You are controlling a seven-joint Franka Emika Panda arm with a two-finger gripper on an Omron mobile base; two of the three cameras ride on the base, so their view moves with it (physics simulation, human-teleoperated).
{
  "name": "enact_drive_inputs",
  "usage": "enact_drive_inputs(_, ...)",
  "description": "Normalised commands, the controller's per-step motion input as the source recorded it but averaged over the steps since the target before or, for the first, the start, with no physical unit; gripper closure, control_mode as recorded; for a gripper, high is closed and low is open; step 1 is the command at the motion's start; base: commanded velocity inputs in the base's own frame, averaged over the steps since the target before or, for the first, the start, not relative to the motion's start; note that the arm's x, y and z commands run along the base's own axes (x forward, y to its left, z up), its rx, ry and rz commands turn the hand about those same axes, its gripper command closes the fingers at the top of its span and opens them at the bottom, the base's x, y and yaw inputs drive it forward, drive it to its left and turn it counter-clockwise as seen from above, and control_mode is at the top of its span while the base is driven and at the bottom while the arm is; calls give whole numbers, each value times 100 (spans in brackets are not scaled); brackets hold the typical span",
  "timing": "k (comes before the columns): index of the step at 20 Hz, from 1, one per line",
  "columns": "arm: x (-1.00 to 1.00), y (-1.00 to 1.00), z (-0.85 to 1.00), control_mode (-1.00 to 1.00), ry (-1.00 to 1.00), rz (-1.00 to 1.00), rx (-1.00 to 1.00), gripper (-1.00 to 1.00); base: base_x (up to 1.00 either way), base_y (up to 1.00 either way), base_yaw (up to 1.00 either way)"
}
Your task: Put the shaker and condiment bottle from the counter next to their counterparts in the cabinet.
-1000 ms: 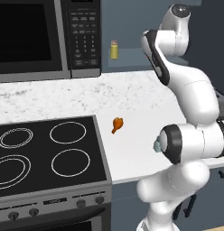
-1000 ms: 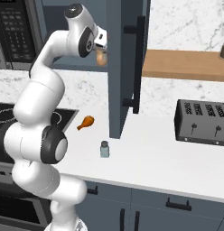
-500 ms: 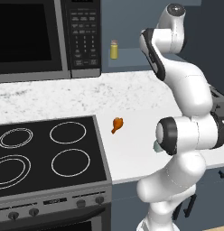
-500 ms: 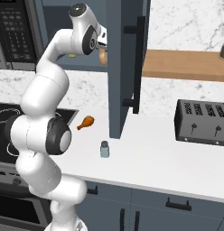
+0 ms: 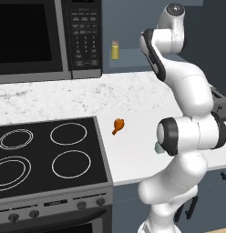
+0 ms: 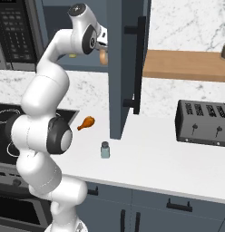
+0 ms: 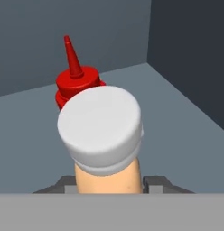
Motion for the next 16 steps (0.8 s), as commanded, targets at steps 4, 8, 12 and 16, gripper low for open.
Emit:
enact_drive_inputs(4, 0, 0, -28, -100, 0, 0, 0, -100, 0, 0, 0)
enact_drive_inputs(8, -31, 0, -22, -100, 0, 0, 0, -100, 0, 0, 0)
enact_drive_inputs(12, -77, 0, -13, -100, 0, 0, 0, -100, 0, 0, 0)
enact_drive_inputs(16, -96, 6, -2, -100, 0, 0, 0, -100, 0, 0, 0)
